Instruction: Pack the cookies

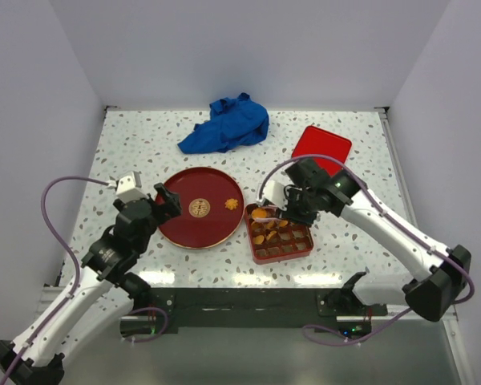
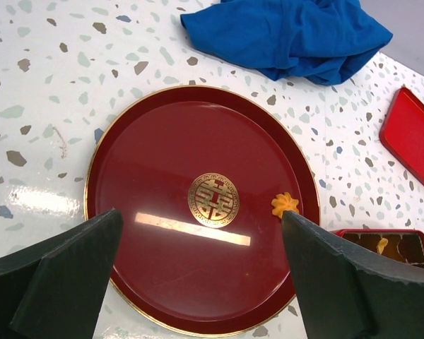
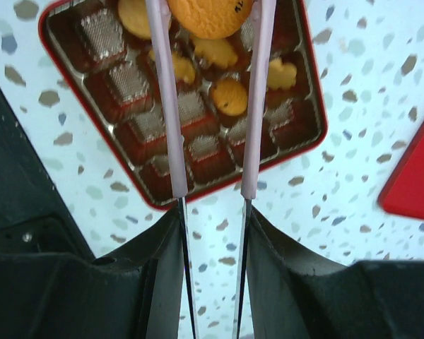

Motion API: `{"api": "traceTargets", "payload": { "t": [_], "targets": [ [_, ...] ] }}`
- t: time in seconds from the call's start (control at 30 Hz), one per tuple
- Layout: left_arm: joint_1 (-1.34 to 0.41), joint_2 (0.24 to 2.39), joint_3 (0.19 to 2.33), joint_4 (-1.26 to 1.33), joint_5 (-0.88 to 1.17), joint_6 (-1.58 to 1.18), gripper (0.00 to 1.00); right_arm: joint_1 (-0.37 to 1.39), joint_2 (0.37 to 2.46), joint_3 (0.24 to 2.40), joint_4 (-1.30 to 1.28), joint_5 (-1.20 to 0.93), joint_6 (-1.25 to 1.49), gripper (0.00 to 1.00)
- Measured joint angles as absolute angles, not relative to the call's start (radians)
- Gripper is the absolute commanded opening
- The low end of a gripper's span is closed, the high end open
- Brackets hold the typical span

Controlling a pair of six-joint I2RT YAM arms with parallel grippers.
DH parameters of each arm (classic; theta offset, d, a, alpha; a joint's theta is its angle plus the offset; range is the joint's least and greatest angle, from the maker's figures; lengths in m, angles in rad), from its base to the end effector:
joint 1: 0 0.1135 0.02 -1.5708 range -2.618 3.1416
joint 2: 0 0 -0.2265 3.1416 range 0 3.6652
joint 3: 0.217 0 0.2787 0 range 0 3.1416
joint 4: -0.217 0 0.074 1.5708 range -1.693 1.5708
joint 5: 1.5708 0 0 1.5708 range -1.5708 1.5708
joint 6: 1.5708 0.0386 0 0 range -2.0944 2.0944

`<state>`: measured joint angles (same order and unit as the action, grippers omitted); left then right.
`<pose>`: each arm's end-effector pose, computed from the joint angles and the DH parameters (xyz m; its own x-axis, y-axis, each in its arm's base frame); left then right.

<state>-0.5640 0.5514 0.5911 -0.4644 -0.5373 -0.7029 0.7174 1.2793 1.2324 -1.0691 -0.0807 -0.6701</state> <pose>0.1747 -0.0872 0.2588 -0.3078 -0.4624 -0.8315 -0.1754 0.8865 -0.4281 0.2082 0.1858 0.2766 -0.1070 -0.9149 -0.3893 -0.9549 0.2036 -0.2161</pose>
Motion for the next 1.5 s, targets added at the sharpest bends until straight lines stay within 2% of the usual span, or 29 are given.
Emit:
{"api": "traceTargets", "payload": {
  "t": [0.23,0.43,0.83,1.07,1.5],
  "targets": [
    [-0.564,0.587,0.575,-0.395,-0.503,-0.695,1.0,0.657,1.116,1.131,-1.168,-0.06,-0.675,0.22],
    [-0.564,0.615,0.562,-0.369,-0.479,-0.695,1.0,0.612,1.053,1.05,-1.206,-0.043,-0.675,0.23],
    [-0.564,0.601,0.559,-0.359,-0.472,-0.695,1.0,0.573,1.064,0.987,-1.207,-0.041,-0.673,0.23],
    [-0.564,0.593,0.556,-0.36,-0.471,-0.696,1.0,0.568,1.141,0.987,-1.181,-0.044,-0.673,0.24],
    [-0.564,0.562,0.541,-0.366,-0.472,-0.704,1.0,0.567,1.191,0.989,-1.159,-0.044,-0.67,0.39]
  ]
}}
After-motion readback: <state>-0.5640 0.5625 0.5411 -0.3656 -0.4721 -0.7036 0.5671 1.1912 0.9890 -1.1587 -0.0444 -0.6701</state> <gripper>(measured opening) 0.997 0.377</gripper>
